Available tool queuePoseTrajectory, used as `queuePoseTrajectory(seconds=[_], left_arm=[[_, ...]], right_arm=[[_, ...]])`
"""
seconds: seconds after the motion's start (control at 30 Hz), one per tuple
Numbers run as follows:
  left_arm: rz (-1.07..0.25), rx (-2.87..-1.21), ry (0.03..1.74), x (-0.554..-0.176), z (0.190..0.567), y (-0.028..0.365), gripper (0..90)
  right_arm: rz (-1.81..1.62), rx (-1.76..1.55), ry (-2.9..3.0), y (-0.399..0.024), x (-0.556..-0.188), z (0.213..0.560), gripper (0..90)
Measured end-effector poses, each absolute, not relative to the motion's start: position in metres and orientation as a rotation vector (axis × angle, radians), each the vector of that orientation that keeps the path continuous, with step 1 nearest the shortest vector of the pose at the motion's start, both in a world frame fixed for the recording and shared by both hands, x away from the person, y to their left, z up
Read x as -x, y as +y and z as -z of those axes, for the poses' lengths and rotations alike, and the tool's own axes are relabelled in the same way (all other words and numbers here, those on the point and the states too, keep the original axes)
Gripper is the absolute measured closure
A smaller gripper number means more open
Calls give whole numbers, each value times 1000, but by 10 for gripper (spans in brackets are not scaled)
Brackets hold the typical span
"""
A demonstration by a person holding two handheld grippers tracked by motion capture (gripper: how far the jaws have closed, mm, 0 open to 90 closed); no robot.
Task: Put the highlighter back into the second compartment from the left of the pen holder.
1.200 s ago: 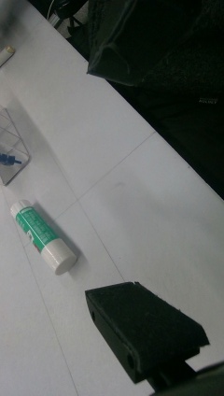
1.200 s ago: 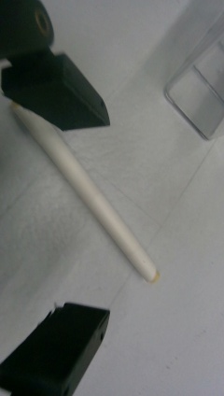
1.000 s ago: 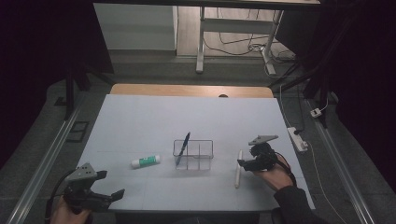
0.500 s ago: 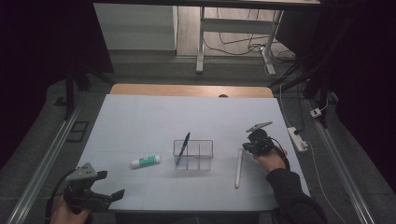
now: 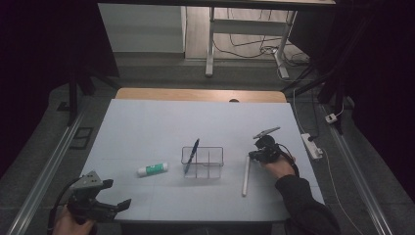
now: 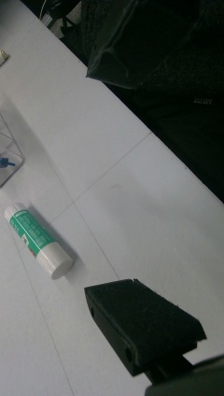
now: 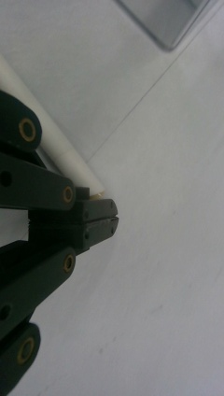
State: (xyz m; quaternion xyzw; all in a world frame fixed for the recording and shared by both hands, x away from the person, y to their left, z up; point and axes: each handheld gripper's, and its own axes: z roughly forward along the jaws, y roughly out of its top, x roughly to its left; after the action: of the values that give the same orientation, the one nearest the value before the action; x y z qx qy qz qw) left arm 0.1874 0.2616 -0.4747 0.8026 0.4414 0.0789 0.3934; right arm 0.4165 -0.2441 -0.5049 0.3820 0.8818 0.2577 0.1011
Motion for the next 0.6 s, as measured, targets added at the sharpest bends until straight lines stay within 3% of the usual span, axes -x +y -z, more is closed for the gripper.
queuePoseTrajectory(seconds=[0.6], left_arm=[[-199,-2046,1120,-188,475,261,21]], right_arm=[[-822,-1021,2684,-204,-415,508,898]])
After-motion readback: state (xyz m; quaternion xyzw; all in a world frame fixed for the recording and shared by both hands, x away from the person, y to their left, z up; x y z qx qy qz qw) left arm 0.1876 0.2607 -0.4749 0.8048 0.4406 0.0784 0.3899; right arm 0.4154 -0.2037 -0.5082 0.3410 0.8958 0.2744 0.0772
